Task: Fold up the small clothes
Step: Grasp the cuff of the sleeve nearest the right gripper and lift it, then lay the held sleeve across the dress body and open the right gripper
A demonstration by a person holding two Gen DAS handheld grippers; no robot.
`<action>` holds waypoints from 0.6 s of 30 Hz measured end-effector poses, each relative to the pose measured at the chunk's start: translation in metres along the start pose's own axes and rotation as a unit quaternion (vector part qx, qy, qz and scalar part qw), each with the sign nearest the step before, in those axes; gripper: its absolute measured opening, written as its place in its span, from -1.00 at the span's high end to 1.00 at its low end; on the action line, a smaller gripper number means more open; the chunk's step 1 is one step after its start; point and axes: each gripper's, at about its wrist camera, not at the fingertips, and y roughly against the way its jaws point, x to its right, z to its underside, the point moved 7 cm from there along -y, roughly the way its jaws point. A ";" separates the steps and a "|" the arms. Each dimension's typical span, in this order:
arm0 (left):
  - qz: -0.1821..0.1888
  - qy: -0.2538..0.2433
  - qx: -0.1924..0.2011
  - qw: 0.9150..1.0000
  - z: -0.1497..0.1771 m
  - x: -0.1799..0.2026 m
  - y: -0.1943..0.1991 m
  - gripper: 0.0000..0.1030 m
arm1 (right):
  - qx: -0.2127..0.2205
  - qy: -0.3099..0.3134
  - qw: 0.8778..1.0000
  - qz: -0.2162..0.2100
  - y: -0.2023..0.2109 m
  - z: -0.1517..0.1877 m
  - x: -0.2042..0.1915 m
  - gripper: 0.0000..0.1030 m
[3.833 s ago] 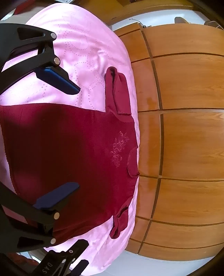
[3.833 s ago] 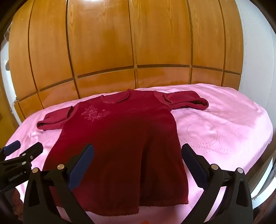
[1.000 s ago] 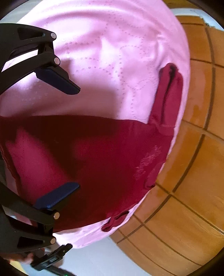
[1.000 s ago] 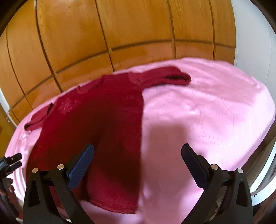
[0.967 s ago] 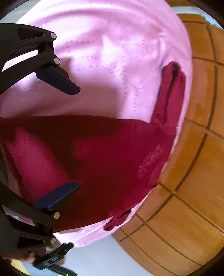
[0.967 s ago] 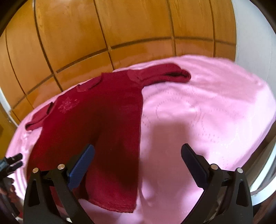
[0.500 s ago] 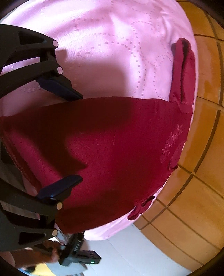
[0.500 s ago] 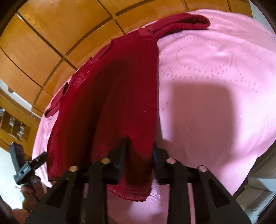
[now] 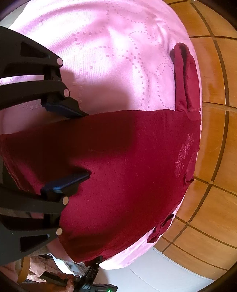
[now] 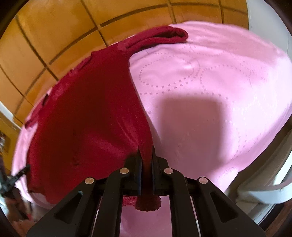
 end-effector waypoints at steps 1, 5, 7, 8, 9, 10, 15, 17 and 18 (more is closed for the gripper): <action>0.000 0.000 0.000 1.000 0.001 0.000 0.000 -0.11 | -0.001 0.010 1.000 0.006 0.000 -0.001 -0.002 0.86; 0.013 0.004 -0.001 1.000 0.000 0.001 0.006 -0.17 | 0.022 -0.006 1.000 0.000 0.015 -0.012 0.003 0.23; 0.047 0.020 0.005 0.999 -0.007 0.004 0.013 -0.35 | 0.053 -0.027 0.998 -0.014 0.028 -0.025 0.009 0.23; 0.061 0.030 0.012 0.998 -0.012 0.005 0.016 -0.47 | 0.064 -0.028 0.997 -0.018 0.032 -0.031 0.008 0.23; 0.070 0.038 0.018 0.997 -0.018 0.005 0.018 -0.57 | 0.074 -0.023 0.997 -0.015 0.034 -0.040 0.006 0.23; 0.076 0.045 0.023 0.996 -0.023 0.006 0.018 -0.60 | 0.076 -0.017 0.997 -0.012 0.034 -0.046 0.004 0.23; 0.053 0.066 0.035 0.996 -0.053 0.006 0.002 -0.84 | 0.080 -0.002 0.996 -0.035 0.013 -0.072 -0.021 0.23; 0.039 0.065 0.039 0.996 -0.063 0.008 -0.005 -0.88 | 0.084 0.012 0.995 -0.045 0.004 -0.080 -0.038 0.23; 0.034 0.059 0.042 0.997 -0.069 0.010 -0.009 -0.92 | 0.086 0.021 0.995 -0.045 0.000 -0.083 -0.045 0.23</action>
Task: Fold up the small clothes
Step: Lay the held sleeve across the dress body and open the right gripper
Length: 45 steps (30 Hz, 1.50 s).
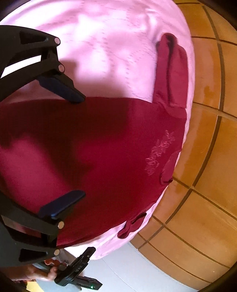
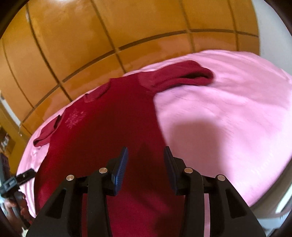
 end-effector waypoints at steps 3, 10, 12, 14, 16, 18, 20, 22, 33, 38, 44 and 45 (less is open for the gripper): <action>-0.026 -0.020 0.007 0.999 -0.015 0.005 -0.013 -0.95 | 0.000 0.027 1.000 0.005 -0.021 -0.006 -0.019 -0.15; -0.079 -0.062 0.020 0.995 -0.056 0.003 -0.046 -0.95 | -0.014 0.028 1.000 0.001 -0.049 -0.002 -0.028 -0.15; -0.107 -0.078 0.031 0.991 -0.066 -0.002 -0.055 -0.95 | -0.014 0.032 0.999 0.009 -0.052 -0.003 -0.028 -0.15; -0.130 -0.088 0.032 0.987 -0.077 -0.011 -0.063 -0.95 | -0.010 0.035 0.999 0.014 -0.052 -0.007 -0.027 -0.15; -0.141 -0.080 0.031 0.986 -0.084 -0.020 -0.070 -0.95 | -0.008 0.038 0.999 0.023 -0.055 -0.016 -0.024 -0.15; -0.146 -0.059 0.024 0.987 -0.084 -0.032 -0.078 -0.95 | -0.002 0.044 0.998 0.036 -0.061 -0.030 -0.018 -0.15; -0.145 -0.037 0.005 0.989 -0.076 -0.042 -0.088 -0.95 | 0.010 0.051 0.997 0.054 -0.069 -0.052 -0.010 -0.15; -0.147 -0.031 0.003 0.989 -0.071 -0.046 -0.091 -0.95 | 0.025 0.063 0.995 0.071 -0.080 -0.078 -0.004 -0.15; -0.156 -0.040 0.005 0.987 -0.069 -0.044 -0.098 -0.96 | -0.006 0.110 0.985 0.132 -0.170 -0.150 0.011 -0.15; -0.147 -0.034 0.006 0.989 -0.071 -0.045 -0.100 -0.96 | -0.045 0.083 0.983 0.155 -0.193 -0.142 0.031 0.22; -0.142 -0.031 0.008 0.989 -0.070 -0.046 -0.099 -0.96 | -0.040 0.054 0.988 0.135 -0.176 -0.158 0.018 0.78; -0.142 -0.030 0.009 0.989 -0.070 -0.046 -0.099 -0.96 | -0.028 0.050 0.991 0.121 -0.167 -0.165 0.007 0.78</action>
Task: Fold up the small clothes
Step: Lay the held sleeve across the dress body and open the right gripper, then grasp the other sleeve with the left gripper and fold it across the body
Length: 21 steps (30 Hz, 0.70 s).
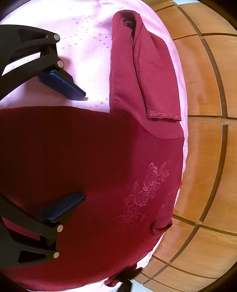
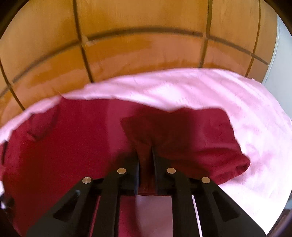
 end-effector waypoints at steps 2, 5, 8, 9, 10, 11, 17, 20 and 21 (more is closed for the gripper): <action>0.002 0.001 0.000 1.000 -0.001 0.000 0.000 -0.95 | 0.016 -0.007 1.000 -0.022 0.013 -0.009 -0.015 0.78; 0.004 0.003 0.000 1.000 -0.001 -0.001 0.001 -0.95 | 0.031 -0.022 0.996 -0.075 0.034 -0.020 -0.049 0.78; 0.008 0.004 0.001 1.000 -0.001 -0.002 0.001 -0.95 | 0.035 -0.019 0.991 -0.129 0.045 -0.025 -0.092 0.78; 0.008 0.005 0.001 1.000 -0.001 -0.002 0.001 -0.95 | 0.036 -0.011 0.989 -0.146 0.048 -0.024 -0.111 0.78; 0.009 0.005 0.001 1.000 -0.001 -0.002 0.001 -0.95 | 0.036 -0.006 0.987 -0.157 0.048 -0.024 -0.125 0.78; 0.009 0.005 0.001 1.000 -0.001 -0.002 0.001 -0.95 | 0.034 0.000 0.985 -0.169 0.047 -0.022 -0.140 0.78; 0.009 0.005 0.001 1.000 -0.001 -0.003 0.001 -0.95 | -0.001 0.033 0.970 -0.240 0.028 0.005 -0.218 0.75; 0.009 0.005 0.000 1.000 -0.002 -0.002 0.000 -0.95 | -0.008 0.092 0.964 -0.248 0.022 0.028 -0.243 -0.07; 0.009 0.005 0.000 1.000 -0.001 -0.002 0.000 -0.95 | -0.006 0.106 0.964 -0.242 0.024 0.035 -0.246 -0.24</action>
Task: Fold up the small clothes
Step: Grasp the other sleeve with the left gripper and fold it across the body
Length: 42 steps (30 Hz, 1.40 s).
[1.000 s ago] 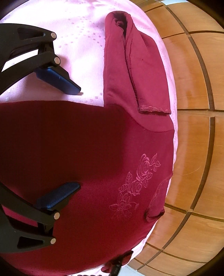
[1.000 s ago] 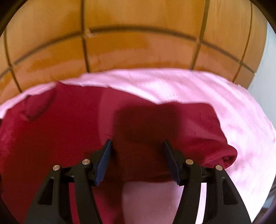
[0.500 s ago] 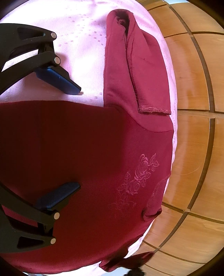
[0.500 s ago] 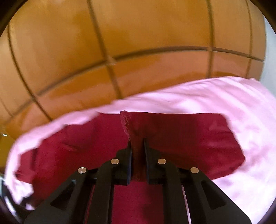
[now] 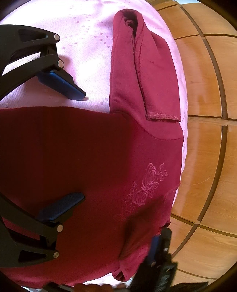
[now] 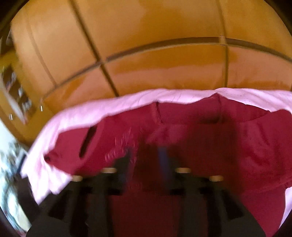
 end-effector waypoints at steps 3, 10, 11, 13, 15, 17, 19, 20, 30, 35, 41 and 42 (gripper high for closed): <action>0.005 0.002 -0.009 1.000 -0.003 0.000 0.003 -0.95 | 0.026 0.017 1.000 -0.004 0.023 0.017 0.003 -0.30; 0.104 0.061 0.038 0.992 -0.045 0.028 0.044 -0.95 | 0.064 -0.067 0.994 0.062 0.082 0.059 0.105 -0.24; 0.115 0.057 0.041 0.991 -0.050 0.036 0.044 -0.95 | 0.067 -0.081 0.991 0.084 0.086 0.062 0.120 -0.11; 0.121 0.033 0.046 0.991 -0.061 0.057 0.038 -0.94 | 0.067 -0.105 0.984 0.129 0.093 0.069 0.148 0.01; 0.119 0.011 0.049 0.992 -0.069 0.076 0.026 -0.73 | 0.072 -0.125 0.979 0.146 0.097 0.075 0.164 0.11; 0.113 0.006 0.043 0.993 -0.074 0.087 0.013 -0.46 | 0.080 -0.154 0.974 0.145 0.098 0.084 0.180 0.11; 0.114 -0.003 0.034 0.993 -0.082 0.098 -0.006 -0.44 | 0.088 -0.186 0.969 0.136 0.096 0.093 0.194 0.18; 0.104 -0.006 0.022 0.994 -0.084 0.101 -0.019 -0.44 | 0.092 -0.200 0.967 0.126 0.095 0.095 0.199 0.26; 0.156 0.026 -0.002 0.987 -0.097 0.105 -0.036 0.87 | 0.112 -0.230 0.963 0.080 0.112 0.090 0.207 0.27; 0.140 0.018 0.032 0.989 -0.113 0.090 -0.020 0.88 | 0.105 -0.216 0.967 0.090 0.107 0.065 0.212 0.33; 0.107 0.026 0.020 0.994 -0.101 0.062 -0.032 0.88 | 0.089 -0.233 0.960 0.124 0.093 0.067 0.239 0.75; 0.099 0.026 0.005 0.995 -0.092 0.059 -0.042 0.88 | 0.088 -0.240 0.959 0.127 0.091 0.069 0.242 0.82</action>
